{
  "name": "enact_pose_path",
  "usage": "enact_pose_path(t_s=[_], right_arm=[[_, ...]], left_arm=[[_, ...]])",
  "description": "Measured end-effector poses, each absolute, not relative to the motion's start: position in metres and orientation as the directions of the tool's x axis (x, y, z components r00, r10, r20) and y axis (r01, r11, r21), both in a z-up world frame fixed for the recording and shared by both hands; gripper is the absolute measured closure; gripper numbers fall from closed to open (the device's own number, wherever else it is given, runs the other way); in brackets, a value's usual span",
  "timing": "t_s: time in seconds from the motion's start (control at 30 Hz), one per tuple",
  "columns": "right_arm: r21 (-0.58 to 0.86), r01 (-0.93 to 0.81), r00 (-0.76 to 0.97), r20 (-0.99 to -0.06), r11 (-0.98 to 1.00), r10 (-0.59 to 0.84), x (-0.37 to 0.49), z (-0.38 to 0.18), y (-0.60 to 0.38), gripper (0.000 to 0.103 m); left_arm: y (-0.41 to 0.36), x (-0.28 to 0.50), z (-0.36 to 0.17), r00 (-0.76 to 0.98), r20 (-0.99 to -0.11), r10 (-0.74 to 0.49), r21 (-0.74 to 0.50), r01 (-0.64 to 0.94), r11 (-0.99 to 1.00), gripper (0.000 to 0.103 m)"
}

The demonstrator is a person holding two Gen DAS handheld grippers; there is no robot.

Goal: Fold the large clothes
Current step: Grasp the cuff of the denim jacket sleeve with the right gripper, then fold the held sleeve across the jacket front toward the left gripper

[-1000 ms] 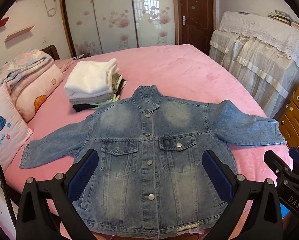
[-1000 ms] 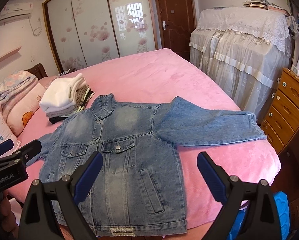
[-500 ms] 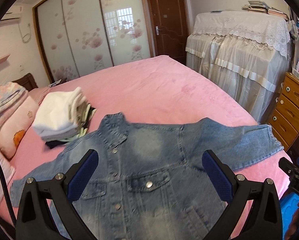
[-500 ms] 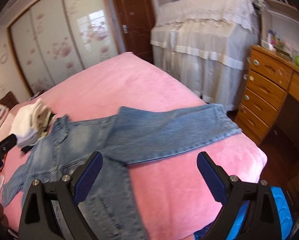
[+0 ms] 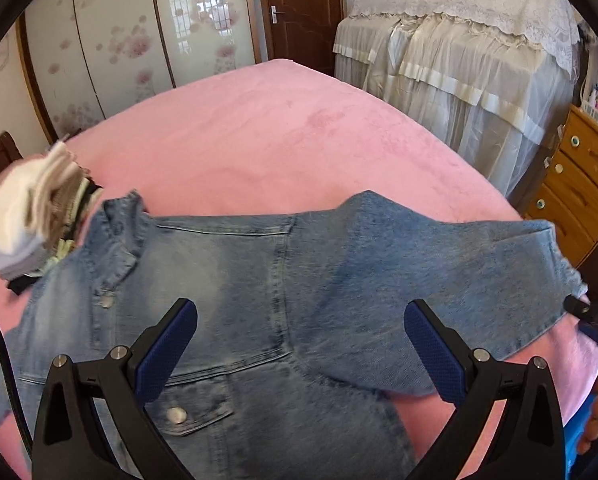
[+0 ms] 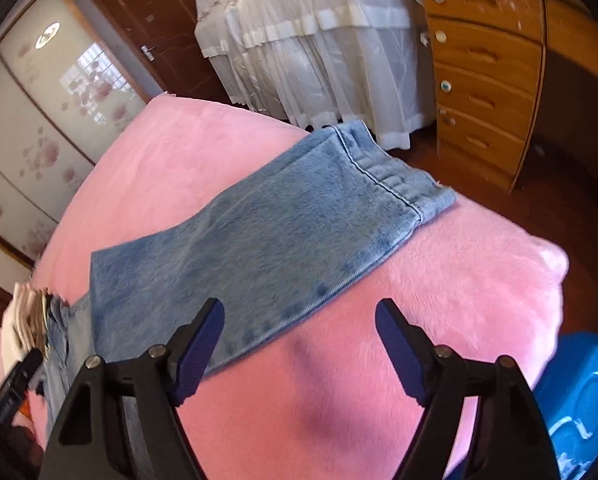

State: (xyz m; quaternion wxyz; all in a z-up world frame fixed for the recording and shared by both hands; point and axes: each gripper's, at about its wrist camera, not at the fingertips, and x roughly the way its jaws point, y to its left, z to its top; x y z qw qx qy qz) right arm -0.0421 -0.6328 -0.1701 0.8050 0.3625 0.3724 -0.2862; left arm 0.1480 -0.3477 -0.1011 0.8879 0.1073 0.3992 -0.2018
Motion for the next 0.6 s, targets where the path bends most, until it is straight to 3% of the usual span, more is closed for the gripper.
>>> enact_pose_path(t_s=[0.23,0.4,0.47,0.6], right_arm=[[0.411,0.754,0.565,-0.804,0.512,-0.186,-0.029,-0.198,-0.663,0.040],[0.399,0.773,0.548,-0.811,0.493,-0.203,-0.015,-0.202,-0.679,0.086],[0.410,0.765,0.563,-0.800,0.496,-0.206,-0.013,-0.197,-0.679,0.094],[0.350,0.693,0.633,-0.714,0.630,-0.300,-0.007,-0.145,-0.639,0.096]], left_arm=[[-0.367,0.160,-0.123,0.550,-0.766,-0.332,-0.051,0.463,0.885,0.000],[-0.363,0.164,-0.125,0.533,-0.767,-0.358,-0.099,0.452,0.886,0.000],[-0.359,0.165,-0.124,0.506,-0.790,-0.347,-0.093,0.460,0.883,0.000],[-0.329,0.163,-0.107,0.526,-0.785,-0.328,-0.085,0.433,0.898,0.000]])
